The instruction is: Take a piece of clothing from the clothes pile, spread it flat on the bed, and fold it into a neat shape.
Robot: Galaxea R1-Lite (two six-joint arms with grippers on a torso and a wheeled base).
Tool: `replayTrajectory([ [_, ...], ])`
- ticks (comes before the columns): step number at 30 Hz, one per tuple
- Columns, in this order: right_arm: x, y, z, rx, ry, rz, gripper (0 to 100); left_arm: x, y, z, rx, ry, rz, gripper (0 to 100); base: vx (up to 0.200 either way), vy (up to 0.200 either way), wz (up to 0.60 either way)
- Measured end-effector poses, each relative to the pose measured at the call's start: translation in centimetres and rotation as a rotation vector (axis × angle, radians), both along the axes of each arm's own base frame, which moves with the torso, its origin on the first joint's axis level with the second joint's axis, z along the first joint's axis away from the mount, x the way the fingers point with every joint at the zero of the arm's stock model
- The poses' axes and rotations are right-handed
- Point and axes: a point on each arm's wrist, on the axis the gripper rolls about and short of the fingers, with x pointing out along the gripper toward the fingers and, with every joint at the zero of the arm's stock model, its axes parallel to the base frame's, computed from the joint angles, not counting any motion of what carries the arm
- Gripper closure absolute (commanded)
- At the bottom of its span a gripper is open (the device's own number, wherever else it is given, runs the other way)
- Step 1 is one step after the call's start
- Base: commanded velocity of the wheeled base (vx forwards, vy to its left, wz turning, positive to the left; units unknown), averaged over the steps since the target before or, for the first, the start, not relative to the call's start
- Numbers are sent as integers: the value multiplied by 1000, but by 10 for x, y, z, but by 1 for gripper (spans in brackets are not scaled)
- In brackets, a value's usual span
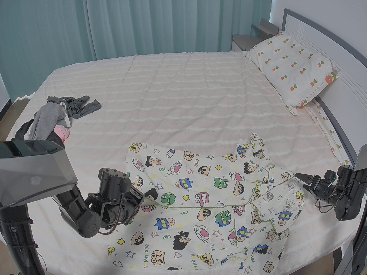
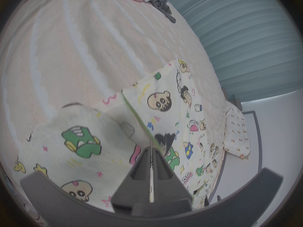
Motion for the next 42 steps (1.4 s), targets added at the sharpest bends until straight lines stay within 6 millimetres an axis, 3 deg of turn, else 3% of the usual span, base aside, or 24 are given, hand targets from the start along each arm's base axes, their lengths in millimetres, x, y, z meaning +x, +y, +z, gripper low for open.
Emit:
replayTrajectory([
  [7,0,0,-1,1,3,-1,0,-3,-9,-5,64,-1,-34,100,0,0,0],
  [15,0,0,-2,1,6,0,0,19,-14,-20,217,-71,79,100,0,0,0],
  [21,0,0,-3,-1,8,1,0,24,-10,-28,319,-97,161,100,0,0,0],
  [30,0,1,-4,-5,10,4,0,24,14,-11,306,-227,220,100,0,0,0],
  [37,-1,0,-4,-5,10,4,0,27,55,-5,305,-239,291,100,0,0,0],
  [42,-1,0,-4,-5,10,3,0,24,71,6,255,-250,270,100,0,0,0],
])
